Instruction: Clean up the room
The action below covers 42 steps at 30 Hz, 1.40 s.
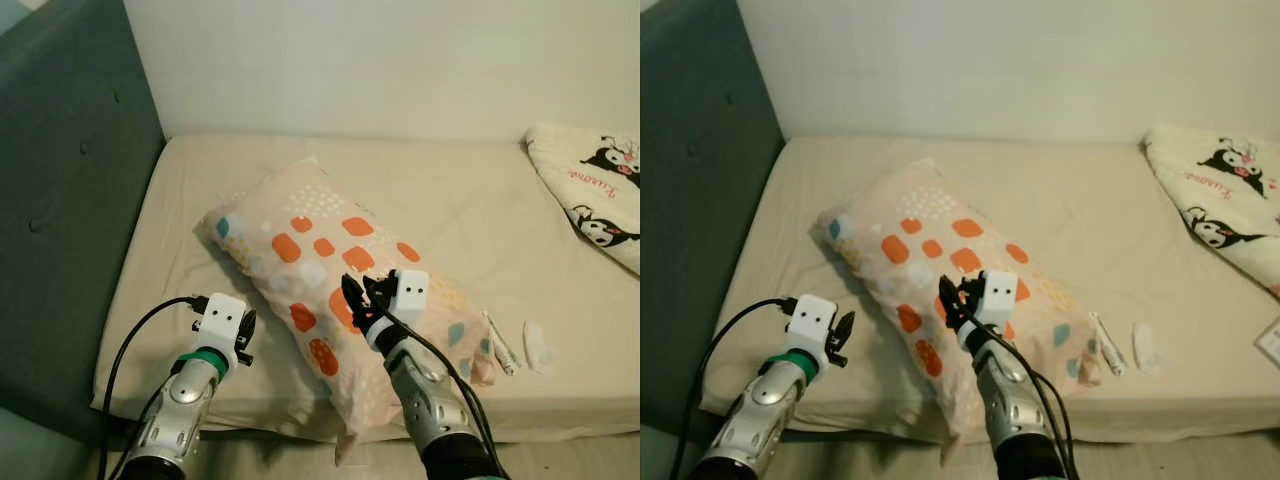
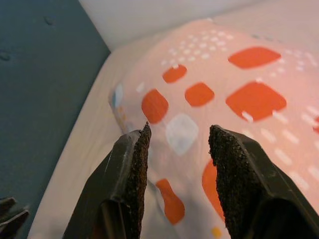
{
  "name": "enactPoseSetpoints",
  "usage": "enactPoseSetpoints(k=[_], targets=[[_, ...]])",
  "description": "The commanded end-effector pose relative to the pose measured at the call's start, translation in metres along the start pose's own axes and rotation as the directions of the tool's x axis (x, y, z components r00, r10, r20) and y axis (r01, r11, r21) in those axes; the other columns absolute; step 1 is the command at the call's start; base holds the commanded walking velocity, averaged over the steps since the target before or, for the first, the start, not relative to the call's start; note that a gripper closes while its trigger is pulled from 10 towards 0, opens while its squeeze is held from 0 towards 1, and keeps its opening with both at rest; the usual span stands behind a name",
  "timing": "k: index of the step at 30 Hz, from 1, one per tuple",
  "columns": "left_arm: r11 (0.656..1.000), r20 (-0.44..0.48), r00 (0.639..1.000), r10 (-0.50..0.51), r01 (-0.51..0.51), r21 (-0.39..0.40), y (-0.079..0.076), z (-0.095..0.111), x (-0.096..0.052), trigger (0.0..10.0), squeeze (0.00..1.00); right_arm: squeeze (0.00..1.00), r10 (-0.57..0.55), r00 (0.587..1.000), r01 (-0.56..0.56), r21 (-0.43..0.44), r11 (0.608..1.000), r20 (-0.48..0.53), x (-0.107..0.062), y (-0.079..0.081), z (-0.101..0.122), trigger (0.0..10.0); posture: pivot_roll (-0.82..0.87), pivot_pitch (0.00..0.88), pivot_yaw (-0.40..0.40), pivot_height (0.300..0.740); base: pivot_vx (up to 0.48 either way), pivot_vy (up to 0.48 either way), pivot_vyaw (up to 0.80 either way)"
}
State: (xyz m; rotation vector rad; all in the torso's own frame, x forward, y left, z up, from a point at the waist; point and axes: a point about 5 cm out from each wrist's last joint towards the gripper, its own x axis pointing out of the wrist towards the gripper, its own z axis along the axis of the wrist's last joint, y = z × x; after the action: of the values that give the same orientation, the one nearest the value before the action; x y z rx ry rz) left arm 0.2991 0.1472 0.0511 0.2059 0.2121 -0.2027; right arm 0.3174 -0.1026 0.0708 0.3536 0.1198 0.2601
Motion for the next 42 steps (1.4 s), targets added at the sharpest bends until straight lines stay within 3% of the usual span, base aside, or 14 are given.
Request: enactPoseSetpoints(k=[1, 18, 26, 35, 42], targets=[[1.0, -0.011, 1.0, -0.025, 0.026, 0.007, -0.004, -0.005, -0.003, 10.0, 0.0, 0.0, -0.024, 1.0, 0.024, 0.003, 1.0, -0.005, -0.004, -0.005, -0.005, 10.0, 0.03, 0.025, 0.014, 0.726, 0.0, 0.0, 0.0], [0.998, 0.017, 0.998, -0.059, 0.059, 0.009, -0.008, 0.0, -0.004, 10.0, 0.0, 0.0, -0.013, 1.0, 0.013, -0.03, 0.999, 0.016, -0.001, -0.003, 0.001, 10.0, 0.04, 0.026, 0.013, 0.681, 0.0, 0.0, 0.0], [0.998, 0.016, 0.998, -0.064, 0.064, 0.002, -0.01, -0.001, -0.006, 10.0, 0.0, 0.0, -0.046, 0.998, 0.049, -0.057, 0.997, 0.048, 0.003, -0.019, 0.016, 10.0, 0.04, 0.029, 0.007, 0.646, 0.0, 0.0, 0.0], [0.998, 0.018, 0.998, -0.063, 0.063, 0.0, -0.01, 0.0, -0.007, 10.0, 0.0, 0.0, -0.074, 0.995, 0.078, -0.066, 0.995, 0.065, 0.004, -0.026, 0.023, 10.0, 0.05, 0.038, 0.004, 0.616, 0.0, 0.0, 0.0], [0.998, 0.026, 0.998, -0.06, 0.06, -0.008, -0.011, 0.002, -0.009, 10.0, 0.0, 0.0, -0.146, 0.984, 0.155, -0.091, 0.984, 0.1, 0.003, -0.044, 0.034, 10.0, 0.05, 0.059, 0.0, 0.591, 0.0, 0.0, 0.0]])
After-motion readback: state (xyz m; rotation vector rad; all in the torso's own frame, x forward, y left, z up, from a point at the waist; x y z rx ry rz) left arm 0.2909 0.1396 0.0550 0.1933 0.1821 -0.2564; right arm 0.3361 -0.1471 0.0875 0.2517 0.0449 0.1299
